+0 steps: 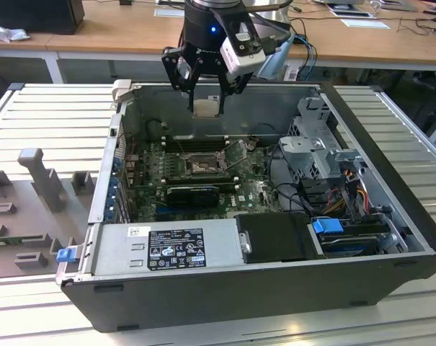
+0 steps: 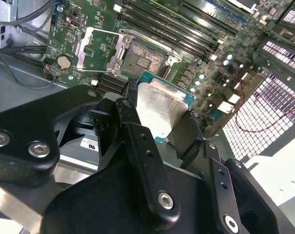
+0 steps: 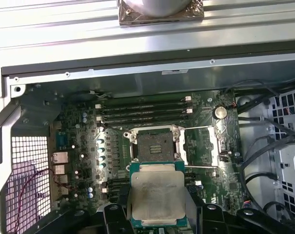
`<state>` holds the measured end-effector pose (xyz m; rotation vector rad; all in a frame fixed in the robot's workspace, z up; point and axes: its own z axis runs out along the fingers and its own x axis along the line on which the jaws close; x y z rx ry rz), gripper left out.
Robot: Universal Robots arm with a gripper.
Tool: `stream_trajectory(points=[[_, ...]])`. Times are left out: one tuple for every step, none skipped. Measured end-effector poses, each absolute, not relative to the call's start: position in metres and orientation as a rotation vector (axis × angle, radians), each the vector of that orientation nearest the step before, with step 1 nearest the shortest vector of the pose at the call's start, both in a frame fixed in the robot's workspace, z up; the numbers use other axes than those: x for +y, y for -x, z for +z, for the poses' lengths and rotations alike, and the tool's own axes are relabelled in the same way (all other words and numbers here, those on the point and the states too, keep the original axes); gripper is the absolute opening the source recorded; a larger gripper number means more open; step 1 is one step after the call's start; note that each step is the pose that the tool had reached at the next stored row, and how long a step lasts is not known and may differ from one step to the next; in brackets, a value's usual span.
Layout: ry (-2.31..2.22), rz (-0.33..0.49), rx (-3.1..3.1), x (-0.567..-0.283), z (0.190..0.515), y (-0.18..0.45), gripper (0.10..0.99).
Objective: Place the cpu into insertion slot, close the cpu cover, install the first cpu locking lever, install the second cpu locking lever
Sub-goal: 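Place the cpu into insertion slot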
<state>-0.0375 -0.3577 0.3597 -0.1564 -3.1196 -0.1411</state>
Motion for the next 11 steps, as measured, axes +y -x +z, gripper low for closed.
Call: stream_trajectory(points=[[0.161, -0.141, -3.12, -0.3577, 0.3596, 0.0375, 0.529], [0.164, -0.141, -3.119, -0.3577, 0.3596, 0.0375, 0.529], [0.169, -0.141, -3.119, -0.3577, 0.3596, 0.0375, 0.529], [0.172, -0.141, -3.119, -0.3577, 0.3595, 0.0375, 0.529], [0.175, -0.141, -3.119, -0.3577, 0.3595, 0.0375, 0.529], [0.18, -0.141, -3.119, -0.3577, 0.3594, 0.0375, 0.529], [0.184, -0.141, -3.119, -0.3577, 0.3594, 0.0375, 0.529], [0.188, -0.141, -3.119, -0.3577, 0.3593, 0.0375, 0.529], [0.193, -0.141, -3.119, -0.3577, 0.3593, 0.0375, 0.529], [0.195, -0.141, -3.118, -0.3577, 0.3593, 0.0375, 0.529], [0.201, -0.141, -3.118, -0.3577, 0.3592, 0.0375, 0.529]])
